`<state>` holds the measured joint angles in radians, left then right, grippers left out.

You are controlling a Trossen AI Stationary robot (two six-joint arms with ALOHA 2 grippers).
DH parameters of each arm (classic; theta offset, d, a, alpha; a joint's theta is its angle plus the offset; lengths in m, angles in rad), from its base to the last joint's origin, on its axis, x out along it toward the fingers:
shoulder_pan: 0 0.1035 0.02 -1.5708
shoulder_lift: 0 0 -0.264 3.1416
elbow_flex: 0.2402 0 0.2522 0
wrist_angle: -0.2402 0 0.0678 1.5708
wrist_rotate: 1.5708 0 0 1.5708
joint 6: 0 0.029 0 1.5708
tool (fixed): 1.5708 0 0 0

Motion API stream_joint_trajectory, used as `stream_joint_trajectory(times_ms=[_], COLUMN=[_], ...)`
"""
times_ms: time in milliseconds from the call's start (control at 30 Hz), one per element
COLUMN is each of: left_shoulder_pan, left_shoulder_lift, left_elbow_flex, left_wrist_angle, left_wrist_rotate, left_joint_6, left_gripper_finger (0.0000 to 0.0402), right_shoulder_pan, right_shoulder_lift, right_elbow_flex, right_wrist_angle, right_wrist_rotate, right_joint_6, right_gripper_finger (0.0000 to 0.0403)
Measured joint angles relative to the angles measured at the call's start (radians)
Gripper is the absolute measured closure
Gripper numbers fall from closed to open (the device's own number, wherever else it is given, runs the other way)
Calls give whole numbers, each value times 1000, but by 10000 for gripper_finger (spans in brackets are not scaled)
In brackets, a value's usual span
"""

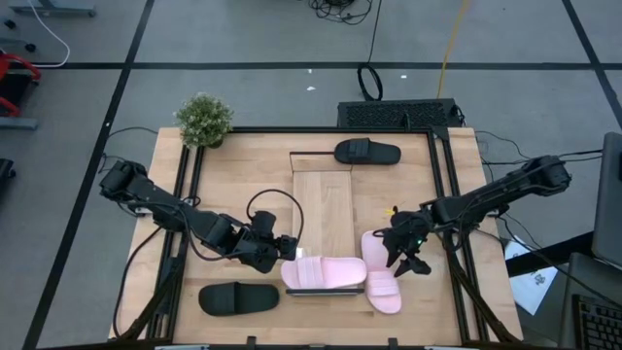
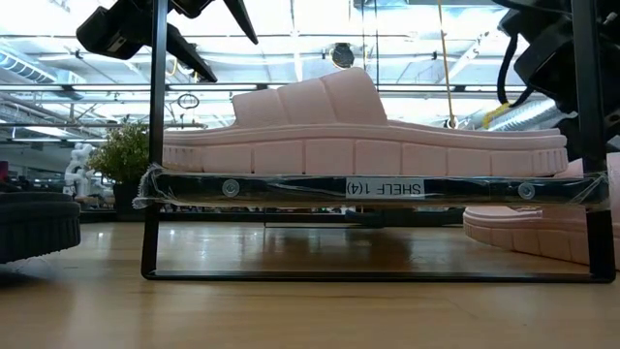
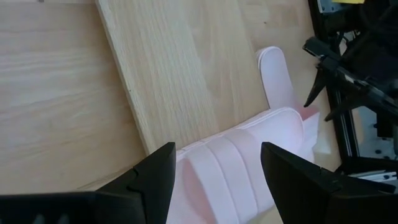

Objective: Pick and place slides into the shelf
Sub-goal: Put the pink slipper on the shelf

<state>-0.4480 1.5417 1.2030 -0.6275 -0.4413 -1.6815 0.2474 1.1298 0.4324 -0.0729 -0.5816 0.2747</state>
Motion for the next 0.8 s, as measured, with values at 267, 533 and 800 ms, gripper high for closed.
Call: stream_joint_trajectory(times_ms=[267, 533, 800], left_shoulder_pan=[0, 0, 0], left_shoulder_lift=[0, 0, 0], left_elbow_flex=[0, 0, 0], left_wrist_angle=[-6, -9, -9], left_wrist_rotate=[0, 0, -1], left_joint_6=[4, 4, 4], left_gripper_finger=[172, 172, 172], right_shoulder_pan=[0, 0, 0], right_shoulder_lift=[26, 30, 30], right_elbow_flex=[0, 0, 0], right_wrist_angle=[-5, 71, 114], right_wrist_rotate=[0, -56, -74], right_joint_6=[0, 50, 80], right_gripper_finger=[219, 239, 240])
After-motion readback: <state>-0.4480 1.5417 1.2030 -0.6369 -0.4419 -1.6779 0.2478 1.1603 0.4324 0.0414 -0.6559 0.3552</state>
